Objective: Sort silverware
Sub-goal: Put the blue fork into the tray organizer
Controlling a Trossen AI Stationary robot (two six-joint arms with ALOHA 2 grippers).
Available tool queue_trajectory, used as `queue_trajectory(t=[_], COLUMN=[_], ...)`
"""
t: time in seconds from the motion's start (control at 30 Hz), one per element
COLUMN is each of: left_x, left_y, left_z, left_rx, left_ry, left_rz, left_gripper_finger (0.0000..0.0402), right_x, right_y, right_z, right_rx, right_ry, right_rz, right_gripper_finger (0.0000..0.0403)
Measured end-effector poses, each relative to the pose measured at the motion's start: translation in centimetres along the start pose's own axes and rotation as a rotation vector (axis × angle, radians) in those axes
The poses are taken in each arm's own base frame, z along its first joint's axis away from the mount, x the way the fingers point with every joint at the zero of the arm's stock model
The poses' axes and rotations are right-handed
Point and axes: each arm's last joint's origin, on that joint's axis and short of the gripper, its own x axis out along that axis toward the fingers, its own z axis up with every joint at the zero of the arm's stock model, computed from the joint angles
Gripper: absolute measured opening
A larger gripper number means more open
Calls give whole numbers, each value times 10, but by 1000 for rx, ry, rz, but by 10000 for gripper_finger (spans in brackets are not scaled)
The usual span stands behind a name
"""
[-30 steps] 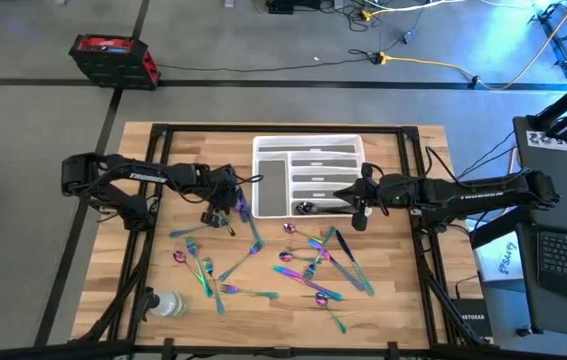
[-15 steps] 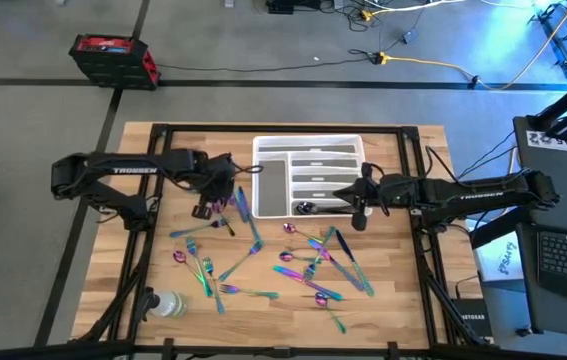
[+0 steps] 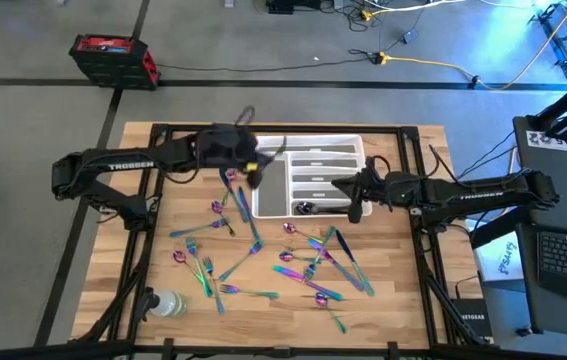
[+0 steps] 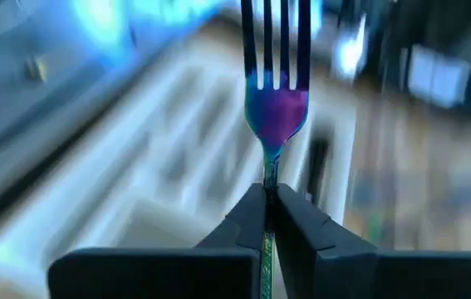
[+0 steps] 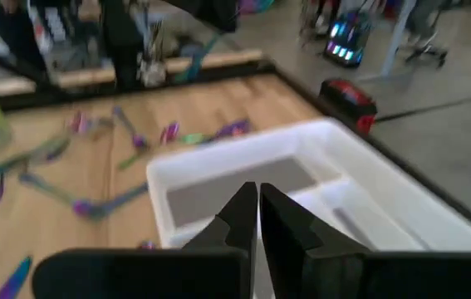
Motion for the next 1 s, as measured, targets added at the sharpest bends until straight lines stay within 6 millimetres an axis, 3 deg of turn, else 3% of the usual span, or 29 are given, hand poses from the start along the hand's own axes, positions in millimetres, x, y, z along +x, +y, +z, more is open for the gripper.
queue_trajectory(t=[0.17,0.3,0.47,0.67,1.0], left_x=[10,25,45,61,67], left_y=[-1,-5,-7,-8,-9], left_z=[20,25,20,13,8], left_rx=[-237,-382,-591,-752,-811], left_ry=[-332,-490,-580,-645,-650], left_rz=[172,124,49,3,-11], left_gripper_finger=[0,0,0,0,0], right_x=[4,19,42,61,85], right_y=[0,5,10,16,21], right_z=[12,13,8,6,-7], right_rx=[49,-74,-251,-327,-364], right_ry=[-135,-190,-238,-373,-422], right_rz=[-91,-100,-177,-218,-319], right_gripper_finger=[1,9,57,123,166])
